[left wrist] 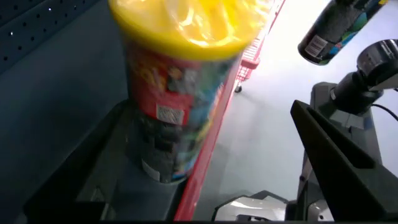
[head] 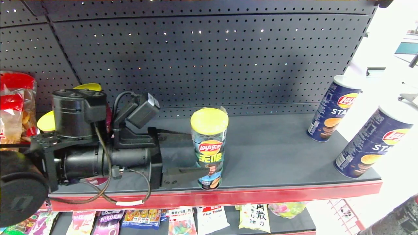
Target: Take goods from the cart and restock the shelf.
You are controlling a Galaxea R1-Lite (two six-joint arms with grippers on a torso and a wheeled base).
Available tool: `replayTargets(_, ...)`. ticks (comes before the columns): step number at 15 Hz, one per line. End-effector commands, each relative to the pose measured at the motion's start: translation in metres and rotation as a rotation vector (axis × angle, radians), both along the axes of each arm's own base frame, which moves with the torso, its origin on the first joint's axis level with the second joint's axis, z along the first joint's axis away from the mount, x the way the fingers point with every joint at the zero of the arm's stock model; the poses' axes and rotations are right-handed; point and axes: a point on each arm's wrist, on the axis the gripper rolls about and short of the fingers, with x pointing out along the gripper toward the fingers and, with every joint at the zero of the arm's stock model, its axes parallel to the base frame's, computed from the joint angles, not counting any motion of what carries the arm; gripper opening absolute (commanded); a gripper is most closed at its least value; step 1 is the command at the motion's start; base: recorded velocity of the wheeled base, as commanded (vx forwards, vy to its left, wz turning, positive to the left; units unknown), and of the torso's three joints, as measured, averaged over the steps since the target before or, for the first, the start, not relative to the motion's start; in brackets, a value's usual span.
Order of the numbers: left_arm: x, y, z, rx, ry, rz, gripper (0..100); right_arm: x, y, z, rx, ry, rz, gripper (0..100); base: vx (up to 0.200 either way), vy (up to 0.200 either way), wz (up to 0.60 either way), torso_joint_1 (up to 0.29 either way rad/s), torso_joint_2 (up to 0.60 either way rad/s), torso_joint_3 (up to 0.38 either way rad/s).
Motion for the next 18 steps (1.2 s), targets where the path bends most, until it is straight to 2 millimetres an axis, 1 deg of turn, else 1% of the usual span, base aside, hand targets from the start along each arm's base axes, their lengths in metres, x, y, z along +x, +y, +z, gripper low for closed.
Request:
replayTargets(1,-0.020,0.016,0.008,-0.016,-0.029,0.017,100,0.016,0.005,0.010,-0.008,0.049,0.050,0,0.000,0.000,0.00,0.000,0.00,0.000)
replayTargets(3,-0.033,0.028,0.006,-0.017,-0.031,0.037,100,0.031,0.011,0.021,-0.012,0.081,0.097,0,0.000,0.000,0.00,0.000,0.00,0.000)
replayTargets(8,-0.053,0.044,0.010,-0.037,-0.051,0.066,100,0.060,0.024,0.035,-0.018,0.149,0.199,0,0.000,0.000,0.00,0.000,0.00,0.000)
replayTargets(11,-0.066,0.051,0.005,-0.038,-0.032,0.069,100,0.091,0.042,0.046,-0.016,0.126,0.255,0,0.000,0.000,0.00,0.000,0.00,0.000)
replayTargets(15,-0.082,0.058,-0.004,-0.033,-0.020,0.071,100,0.115,0.062,0.054,-0.024,0.131,0.321,0,0.000,0.000,0.00,0.000,0.00,0.000)
replayTargets(16,-0.084,0.059,-0.005,-0.033,-0.018,0.071,100,0.117,0.064,0.054,-0.026,0.137,0.329,0,0.000,0.000,0.00,0.000,0.00,0.000)
replayTargets(18,-0.091,0.062,-0.009,-0.029,-0.018,0.081,100,0.135,0.074,0.058,-0.026,0.129,0.337,0,0.000,0.000,0.00,0.000,0.00,0.000)
